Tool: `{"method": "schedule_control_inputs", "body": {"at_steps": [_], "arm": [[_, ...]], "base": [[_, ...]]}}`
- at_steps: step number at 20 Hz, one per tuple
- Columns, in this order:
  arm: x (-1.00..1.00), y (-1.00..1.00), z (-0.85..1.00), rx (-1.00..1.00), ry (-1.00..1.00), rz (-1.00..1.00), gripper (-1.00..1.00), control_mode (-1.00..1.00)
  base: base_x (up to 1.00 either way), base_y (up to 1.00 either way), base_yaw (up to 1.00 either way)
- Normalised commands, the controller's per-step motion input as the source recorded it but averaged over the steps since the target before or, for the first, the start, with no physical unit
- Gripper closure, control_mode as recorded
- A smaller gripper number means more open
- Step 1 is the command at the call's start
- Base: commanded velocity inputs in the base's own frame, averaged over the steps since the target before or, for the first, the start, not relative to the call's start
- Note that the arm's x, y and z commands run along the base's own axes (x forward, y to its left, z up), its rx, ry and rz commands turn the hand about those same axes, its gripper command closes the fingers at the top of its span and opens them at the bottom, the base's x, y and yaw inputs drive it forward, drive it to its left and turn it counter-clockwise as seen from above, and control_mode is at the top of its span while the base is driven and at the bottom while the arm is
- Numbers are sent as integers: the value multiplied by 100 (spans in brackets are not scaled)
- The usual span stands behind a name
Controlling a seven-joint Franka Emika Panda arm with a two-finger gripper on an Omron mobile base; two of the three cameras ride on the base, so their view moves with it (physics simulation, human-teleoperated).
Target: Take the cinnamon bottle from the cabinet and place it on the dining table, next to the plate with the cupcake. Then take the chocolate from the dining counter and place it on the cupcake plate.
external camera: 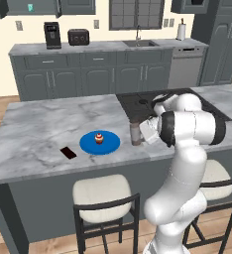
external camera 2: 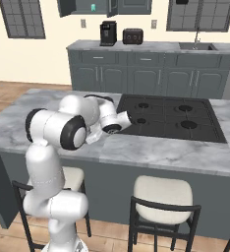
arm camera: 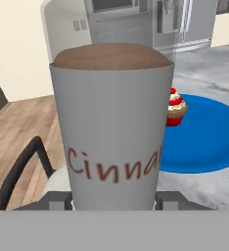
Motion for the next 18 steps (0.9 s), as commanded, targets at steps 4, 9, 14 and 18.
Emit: {"method": "schedule_control_inputs", "body": {"at_steps": [4, 9, 14, 18], "arm": [[50, 3, -23, 1, -3, 0, 100, -100], [42, 9, -33, 0, 0, 0, 100, -100], [30, 11, -34, 0, 0, 0, 100, -100], [42, 4, -28, 0, -3, 0, 100, -100]], "base": [[0, 0, 0], [0, 0, 0], [0, 0, 0], [0, 0, 0]]}}
